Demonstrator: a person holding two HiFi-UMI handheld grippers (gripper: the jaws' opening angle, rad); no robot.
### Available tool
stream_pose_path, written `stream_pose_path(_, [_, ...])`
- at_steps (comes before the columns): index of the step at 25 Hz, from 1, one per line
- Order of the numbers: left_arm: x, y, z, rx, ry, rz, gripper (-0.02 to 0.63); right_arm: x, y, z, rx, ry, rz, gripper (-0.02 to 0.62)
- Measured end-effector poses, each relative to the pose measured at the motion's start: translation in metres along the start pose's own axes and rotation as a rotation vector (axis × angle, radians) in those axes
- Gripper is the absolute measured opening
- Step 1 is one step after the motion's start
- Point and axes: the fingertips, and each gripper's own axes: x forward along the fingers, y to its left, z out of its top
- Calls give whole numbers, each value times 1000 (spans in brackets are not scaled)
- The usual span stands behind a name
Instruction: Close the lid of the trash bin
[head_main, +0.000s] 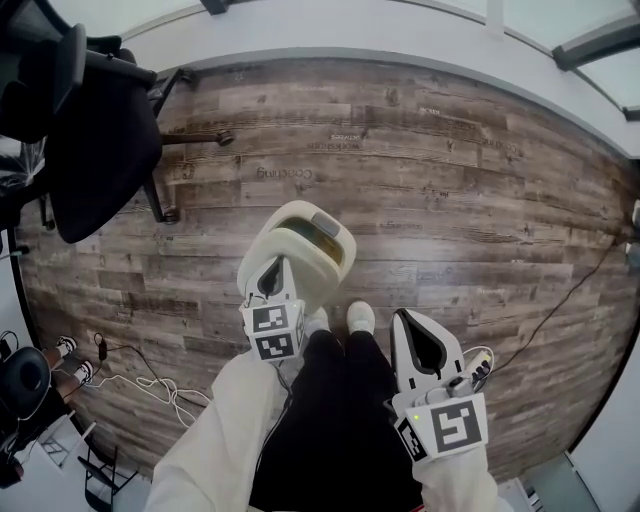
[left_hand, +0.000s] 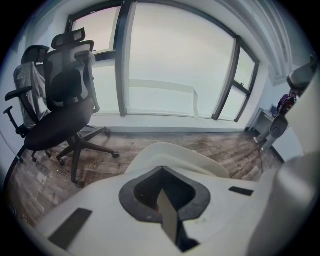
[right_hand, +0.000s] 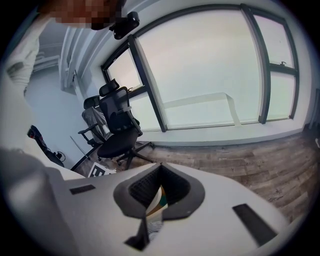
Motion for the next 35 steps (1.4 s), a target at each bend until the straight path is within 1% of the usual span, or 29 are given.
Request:
stream_pose_path(6, [22,-5,-7,62,16,-15,5,2,-5,-5,1,13,-5,23])
stream_pose_path(13, [43,-8,-14,106,47,-25,5,3,-9,-8,6,17,-10,23])
stream_pose_path(19, [58,-12,-20,134,84,-34,5,2,-15,-11,20,22,-20,23])
stream_pose_path(24, [68,-11,-26,140,113,-46,5,4,-16,-12,20,27,-14,23])
stream_pose_path(30, [72,-13,-29,199,94,-40,5,6,-19,-12,12,28,-11,23])
stream_pose_path(35, [75,-11,-31,196,104,-37,5,8,-17,-13,16,26,0,23])
